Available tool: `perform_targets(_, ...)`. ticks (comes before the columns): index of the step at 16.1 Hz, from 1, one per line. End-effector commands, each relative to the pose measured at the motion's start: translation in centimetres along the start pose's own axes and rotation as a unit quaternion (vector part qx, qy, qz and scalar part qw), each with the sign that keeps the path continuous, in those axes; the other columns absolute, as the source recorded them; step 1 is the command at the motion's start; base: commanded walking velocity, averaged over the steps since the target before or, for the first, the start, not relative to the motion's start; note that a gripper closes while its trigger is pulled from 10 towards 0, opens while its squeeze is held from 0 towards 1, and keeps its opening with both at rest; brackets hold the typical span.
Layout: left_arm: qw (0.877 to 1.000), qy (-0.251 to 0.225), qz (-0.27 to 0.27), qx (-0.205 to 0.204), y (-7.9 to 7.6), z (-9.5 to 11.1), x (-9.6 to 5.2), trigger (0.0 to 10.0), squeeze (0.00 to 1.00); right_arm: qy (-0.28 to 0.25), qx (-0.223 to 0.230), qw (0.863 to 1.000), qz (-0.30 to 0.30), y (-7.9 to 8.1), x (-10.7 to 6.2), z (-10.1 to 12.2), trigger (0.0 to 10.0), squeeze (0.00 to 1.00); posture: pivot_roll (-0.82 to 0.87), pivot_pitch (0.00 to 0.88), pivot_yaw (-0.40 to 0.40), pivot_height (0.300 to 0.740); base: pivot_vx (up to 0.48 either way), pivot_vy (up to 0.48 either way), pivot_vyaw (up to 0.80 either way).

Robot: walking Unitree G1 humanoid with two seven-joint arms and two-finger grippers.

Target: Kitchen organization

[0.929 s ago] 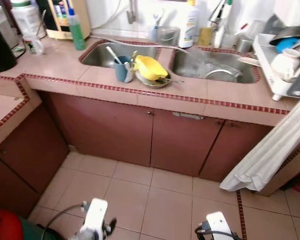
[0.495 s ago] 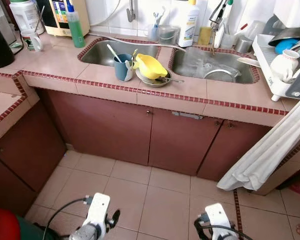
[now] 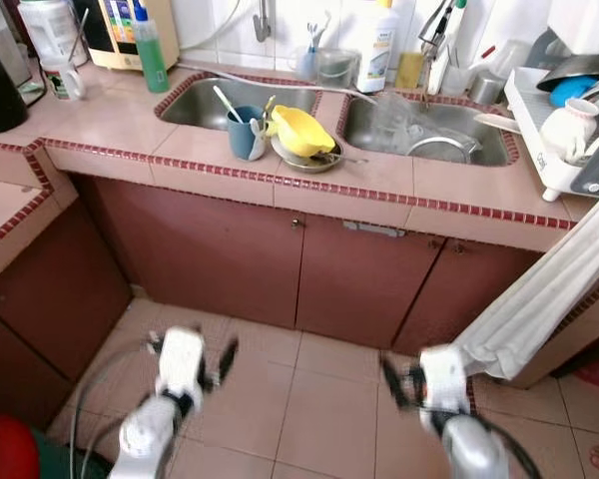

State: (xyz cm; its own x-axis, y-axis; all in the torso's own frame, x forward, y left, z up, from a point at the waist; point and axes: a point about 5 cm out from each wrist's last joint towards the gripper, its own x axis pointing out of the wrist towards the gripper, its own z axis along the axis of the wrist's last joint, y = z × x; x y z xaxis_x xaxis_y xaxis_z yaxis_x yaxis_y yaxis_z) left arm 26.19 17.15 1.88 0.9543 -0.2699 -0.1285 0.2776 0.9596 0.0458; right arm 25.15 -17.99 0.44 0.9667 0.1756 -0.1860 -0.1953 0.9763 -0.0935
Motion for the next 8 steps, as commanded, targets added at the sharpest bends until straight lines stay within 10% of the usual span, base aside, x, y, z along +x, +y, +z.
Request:
perform_targets(1,0.999,-0.039,0.005,-0.004,0.0,1.9,0.5,10.0,0.00,-0.049,0.003,0.999,-0.003,-0.1,0.5,2.2,10.0,0.00,0.02,0.009,-0.020,0.740,0.000,0.000,0.00)
perform_targets(8,0.992,-0.125,0.020,-0.004,-0.2,7.4,-1.1,10.0,0.00,-0.183,-0.016,0.983,-0.002,0.7,0.6,10.3,10.0,0.00,0.03,0.029,-0.017,0.740,0.000,0.000,0.00)
